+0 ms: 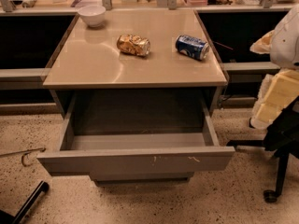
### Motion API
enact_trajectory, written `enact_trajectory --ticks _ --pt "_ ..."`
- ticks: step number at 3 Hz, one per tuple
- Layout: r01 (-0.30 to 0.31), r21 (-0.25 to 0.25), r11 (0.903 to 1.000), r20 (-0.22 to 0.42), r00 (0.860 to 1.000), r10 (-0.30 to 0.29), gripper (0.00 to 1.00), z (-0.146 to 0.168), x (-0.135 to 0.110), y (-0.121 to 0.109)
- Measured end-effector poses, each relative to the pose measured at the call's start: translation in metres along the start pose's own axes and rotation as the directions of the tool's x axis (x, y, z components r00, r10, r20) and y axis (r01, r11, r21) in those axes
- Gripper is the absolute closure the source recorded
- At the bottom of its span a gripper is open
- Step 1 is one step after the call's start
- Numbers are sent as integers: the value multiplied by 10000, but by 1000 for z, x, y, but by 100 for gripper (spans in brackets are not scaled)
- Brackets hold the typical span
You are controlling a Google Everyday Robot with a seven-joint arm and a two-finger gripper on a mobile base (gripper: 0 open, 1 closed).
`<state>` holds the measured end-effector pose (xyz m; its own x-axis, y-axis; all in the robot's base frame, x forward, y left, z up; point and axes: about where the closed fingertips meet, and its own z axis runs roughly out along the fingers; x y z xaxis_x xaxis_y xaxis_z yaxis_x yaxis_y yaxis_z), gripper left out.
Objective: Close top drawer
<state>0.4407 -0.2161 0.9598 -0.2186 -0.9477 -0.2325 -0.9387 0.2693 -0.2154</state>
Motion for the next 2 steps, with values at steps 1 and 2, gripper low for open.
enact_trajectory --ticks 1,2 --pt "-195 -1486 9887 678 9973 298 0 65 12 11" --pt "-374 -3496 9362 1233 9887 855 0 146 24 36"
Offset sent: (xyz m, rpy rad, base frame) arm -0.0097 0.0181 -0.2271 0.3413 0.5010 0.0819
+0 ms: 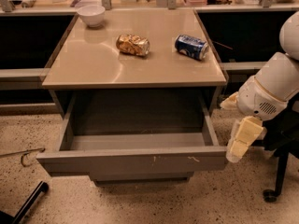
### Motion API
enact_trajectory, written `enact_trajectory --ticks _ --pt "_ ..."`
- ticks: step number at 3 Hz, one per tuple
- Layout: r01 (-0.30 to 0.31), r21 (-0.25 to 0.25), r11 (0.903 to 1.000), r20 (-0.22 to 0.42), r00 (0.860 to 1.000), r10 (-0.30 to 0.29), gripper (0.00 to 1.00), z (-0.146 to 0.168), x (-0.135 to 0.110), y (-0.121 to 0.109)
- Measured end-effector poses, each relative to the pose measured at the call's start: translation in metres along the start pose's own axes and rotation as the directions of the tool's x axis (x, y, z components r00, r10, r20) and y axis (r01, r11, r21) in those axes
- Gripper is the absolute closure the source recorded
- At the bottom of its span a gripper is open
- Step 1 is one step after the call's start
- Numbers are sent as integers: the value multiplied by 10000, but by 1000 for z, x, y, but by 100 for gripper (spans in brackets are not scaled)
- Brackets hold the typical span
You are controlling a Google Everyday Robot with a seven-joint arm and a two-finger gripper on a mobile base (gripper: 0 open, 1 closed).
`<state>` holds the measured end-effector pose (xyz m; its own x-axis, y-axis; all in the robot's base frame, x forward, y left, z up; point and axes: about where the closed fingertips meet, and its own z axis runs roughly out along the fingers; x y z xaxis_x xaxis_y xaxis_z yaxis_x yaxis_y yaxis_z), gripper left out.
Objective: Close top drawer
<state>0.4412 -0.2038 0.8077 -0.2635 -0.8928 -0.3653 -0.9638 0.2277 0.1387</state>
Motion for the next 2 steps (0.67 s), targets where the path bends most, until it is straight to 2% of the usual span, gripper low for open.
enact_trajectory --ticks 1,2 --pt "0 0 10000 0 10000 0 0 0 0 0" --pt "155 -383 9991 280 9995 -144 0 23 -1 10"
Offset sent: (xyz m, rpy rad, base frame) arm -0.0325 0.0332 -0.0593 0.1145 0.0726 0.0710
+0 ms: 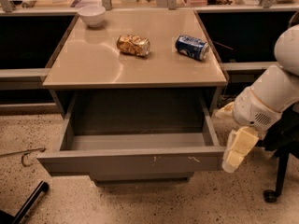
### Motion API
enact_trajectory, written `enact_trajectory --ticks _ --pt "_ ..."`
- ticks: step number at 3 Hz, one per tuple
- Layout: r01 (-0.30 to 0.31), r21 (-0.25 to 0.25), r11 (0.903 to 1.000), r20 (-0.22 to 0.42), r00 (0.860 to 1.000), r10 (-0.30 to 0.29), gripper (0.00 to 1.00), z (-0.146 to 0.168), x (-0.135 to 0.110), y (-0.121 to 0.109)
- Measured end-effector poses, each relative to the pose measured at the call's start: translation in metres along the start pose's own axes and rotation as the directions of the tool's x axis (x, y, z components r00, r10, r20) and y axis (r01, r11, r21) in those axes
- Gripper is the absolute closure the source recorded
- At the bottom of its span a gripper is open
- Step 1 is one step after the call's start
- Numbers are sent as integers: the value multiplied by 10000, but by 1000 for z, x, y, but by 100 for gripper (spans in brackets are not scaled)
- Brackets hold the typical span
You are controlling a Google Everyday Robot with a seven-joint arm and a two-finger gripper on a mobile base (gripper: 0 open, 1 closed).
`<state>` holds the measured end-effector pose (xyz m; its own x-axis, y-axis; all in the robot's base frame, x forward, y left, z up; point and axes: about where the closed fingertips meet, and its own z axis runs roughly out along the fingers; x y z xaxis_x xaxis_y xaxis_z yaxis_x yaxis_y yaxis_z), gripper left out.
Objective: Close top drawer
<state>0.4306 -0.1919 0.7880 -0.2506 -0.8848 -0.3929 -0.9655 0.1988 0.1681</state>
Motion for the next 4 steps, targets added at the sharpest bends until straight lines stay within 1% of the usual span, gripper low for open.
enact_trajectory --ticks 1,2,3,4 --pt "333 -1000 9944 461 9985 -288 0 63 13 16" --pt "924 -2117 9730 745 9942 -782 0 122 21 27" --pt "925 -2114 9730 747 9941 -782 0 121 21 27" --pt "958 -1804 9789 922 9925 -801 0 106 19 25"
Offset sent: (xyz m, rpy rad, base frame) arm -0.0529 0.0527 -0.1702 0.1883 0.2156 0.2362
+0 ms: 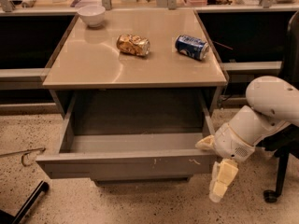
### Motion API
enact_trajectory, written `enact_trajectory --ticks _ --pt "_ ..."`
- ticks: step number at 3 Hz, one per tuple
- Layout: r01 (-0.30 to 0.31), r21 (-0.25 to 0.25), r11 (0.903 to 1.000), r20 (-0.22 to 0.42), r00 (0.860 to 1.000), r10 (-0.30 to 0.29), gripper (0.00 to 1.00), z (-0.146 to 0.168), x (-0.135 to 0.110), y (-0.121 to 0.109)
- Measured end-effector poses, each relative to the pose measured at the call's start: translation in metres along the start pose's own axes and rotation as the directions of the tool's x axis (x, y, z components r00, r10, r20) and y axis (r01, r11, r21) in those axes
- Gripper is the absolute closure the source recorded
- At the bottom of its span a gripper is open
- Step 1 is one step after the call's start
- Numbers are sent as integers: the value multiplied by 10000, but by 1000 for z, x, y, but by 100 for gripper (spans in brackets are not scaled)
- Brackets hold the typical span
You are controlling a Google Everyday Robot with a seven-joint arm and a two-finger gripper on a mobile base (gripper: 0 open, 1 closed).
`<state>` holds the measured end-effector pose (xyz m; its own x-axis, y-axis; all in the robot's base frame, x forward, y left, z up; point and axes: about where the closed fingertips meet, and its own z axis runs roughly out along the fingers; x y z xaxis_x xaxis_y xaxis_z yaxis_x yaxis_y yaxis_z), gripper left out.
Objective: Close top drawer
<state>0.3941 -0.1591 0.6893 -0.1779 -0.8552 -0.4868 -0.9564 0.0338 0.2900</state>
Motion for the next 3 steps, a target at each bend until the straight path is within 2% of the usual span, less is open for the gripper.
enact_trajectory --ticks 1,2,3 --pt "200 781 9967 -14 9998 -200 0 -32 -7 5" --pt "65 1190 9929 176 9998 -87 0 -44 -1 26" --pt "-412 1021 9939 691 9970 343 0 -25 19 51"
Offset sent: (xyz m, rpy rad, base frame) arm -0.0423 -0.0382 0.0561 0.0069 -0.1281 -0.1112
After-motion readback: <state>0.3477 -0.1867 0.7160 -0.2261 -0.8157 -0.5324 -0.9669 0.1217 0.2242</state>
